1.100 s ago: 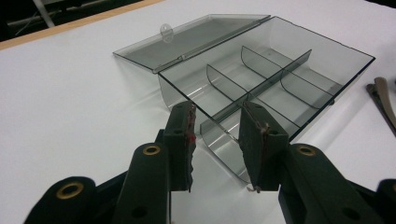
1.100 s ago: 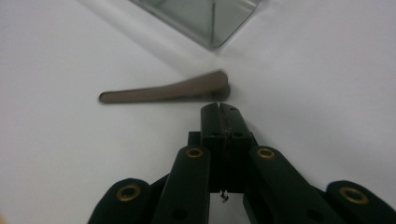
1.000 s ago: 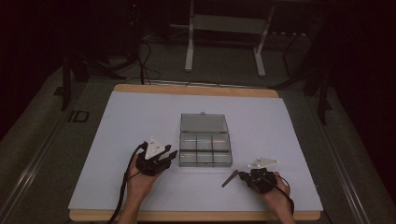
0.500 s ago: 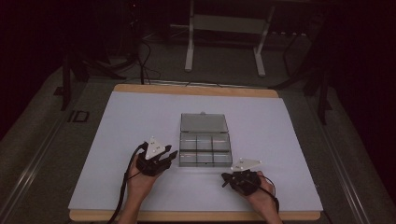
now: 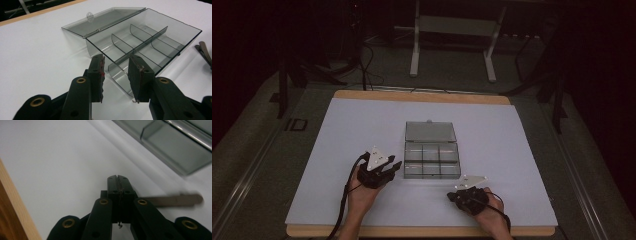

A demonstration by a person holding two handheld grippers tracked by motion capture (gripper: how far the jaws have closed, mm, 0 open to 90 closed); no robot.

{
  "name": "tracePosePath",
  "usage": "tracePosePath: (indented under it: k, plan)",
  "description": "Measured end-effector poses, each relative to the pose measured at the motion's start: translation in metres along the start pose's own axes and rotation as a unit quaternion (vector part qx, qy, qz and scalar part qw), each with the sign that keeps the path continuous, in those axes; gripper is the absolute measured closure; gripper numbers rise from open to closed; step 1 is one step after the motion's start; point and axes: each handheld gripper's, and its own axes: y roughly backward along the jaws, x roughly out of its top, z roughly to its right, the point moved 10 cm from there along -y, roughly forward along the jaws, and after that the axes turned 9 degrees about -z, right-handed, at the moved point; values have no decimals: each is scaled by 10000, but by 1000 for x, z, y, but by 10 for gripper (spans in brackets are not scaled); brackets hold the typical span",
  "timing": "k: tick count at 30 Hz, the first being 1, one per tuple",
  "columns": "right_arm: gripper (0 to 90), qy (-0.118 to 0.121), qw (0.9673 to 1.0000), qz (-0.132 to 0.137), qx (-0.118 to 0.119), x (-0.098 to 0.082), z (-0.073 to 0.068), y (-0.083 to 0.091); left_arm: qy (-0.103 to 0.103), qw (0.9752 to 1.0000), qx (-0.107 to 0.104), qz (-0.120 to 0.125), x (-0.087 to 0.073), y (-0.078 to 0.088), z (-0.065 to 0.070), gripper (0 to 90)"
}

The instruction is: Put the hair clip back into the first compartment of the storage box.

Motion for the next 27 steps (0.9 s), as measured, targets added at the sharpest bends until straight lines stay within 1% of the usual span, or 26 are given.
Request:
tracePosePath:
  k: [1,3,6,11,18,22,24,25,27]
  plan:
    - [898,0,10000,0,0,0,0,0,0,10000,0,0,0,0,0,655]
    - [899,-34,10000,-41,-7,-7,3,4,3,10000,0,-6,0,0,0,655]
    - [899,-75,9999,-57,-75,-12,8,8,11,10000,2,4,0,0,0,655]
    - [899,-240,9995,-71,-185,-21,20,14,15,10000,2,-4,0,-1,0,655]
    - [897,-485,9980,-63,-397,-33,40,23,18,10000,2,-6,0,-1,0,655]
    - [895,-681,9965,-39,-491,-38,53,27,12,10000,-4,-17,0,-2,1,655]
    - [890,-738,9958,-43,-540,-39,59,28,8,10000,-9,-19,-1,-2,1,655]
    - [890,-738,9958,-43,-540,-39,59,28,8,10000,-9,-19,-1,-2,1,655]
    - [881,-764,9948,-90,-669,-41,66,29,13,10000,-1,-22,-1,-2,0,655]
